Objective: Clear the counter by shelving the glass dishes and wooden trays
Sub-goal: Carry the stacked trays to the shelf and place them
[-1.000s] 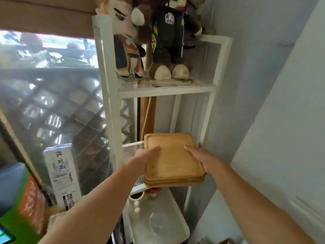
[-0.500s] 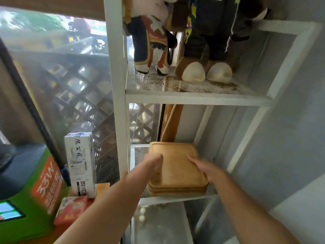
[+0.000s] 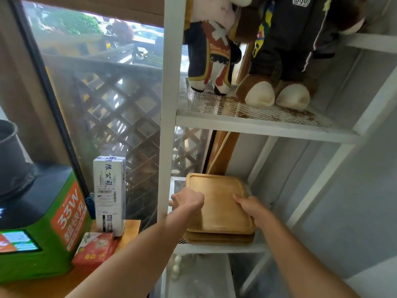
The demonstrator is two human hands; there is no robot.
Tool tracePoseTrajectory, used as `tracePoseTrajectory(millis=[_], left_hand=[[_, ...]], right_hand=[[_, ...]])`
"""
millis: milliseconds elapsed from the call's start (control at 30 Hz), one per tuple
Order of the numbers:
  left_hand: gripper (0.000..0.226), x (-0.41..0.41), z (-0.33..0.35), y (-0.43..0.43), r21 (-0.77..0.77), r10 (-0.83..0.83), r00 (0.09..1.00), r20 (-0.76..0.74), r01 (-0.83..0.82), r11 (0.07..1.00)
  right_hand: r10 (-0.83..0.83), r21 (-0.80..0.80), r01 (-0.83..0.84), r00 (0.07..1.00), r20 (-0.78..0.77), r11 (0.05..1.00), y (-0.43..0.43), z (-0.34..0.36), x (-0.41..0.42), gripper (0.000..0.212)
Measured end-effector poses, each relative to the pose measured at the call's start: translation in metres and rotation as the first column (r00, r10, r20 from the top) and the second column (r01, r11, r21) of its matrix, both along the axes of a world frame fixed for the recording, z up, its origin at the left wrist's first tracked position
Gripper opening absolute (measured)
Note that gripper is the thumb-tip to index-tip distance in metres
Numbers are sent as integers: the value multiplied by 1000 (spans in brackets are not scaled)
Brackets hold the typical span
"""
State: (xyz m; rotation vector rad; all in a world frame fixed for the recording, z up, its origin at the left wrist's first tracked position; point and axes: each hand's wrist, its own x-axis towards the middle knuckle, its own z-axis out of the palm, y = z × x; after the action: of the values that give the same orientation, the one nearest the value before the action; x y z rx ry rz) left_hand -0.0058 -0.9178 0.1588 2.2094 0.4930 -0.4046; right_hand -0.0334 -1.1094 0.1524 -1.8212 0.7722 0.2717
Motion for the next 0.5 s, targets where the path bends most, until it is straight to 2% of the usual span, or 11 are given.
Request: tracePoseTrajectory(millis=[133,300,500], left_hand=[[28,0,-7,0,19,-17,999,-31,18,1000],[11,-5,-8,0,23,-13,1000,-25,14,1000],[14,-10,-13,1,31,-49,999,-5,49,998]], right_hand=[[-1,-21,1,1000,-13,1000,-2,-6,-3,69],[15,-31,-15,1000,-5,999,-5,-9,-5,55],[1,-61,-1,1000,10,998,-5,-16,-11,49]])
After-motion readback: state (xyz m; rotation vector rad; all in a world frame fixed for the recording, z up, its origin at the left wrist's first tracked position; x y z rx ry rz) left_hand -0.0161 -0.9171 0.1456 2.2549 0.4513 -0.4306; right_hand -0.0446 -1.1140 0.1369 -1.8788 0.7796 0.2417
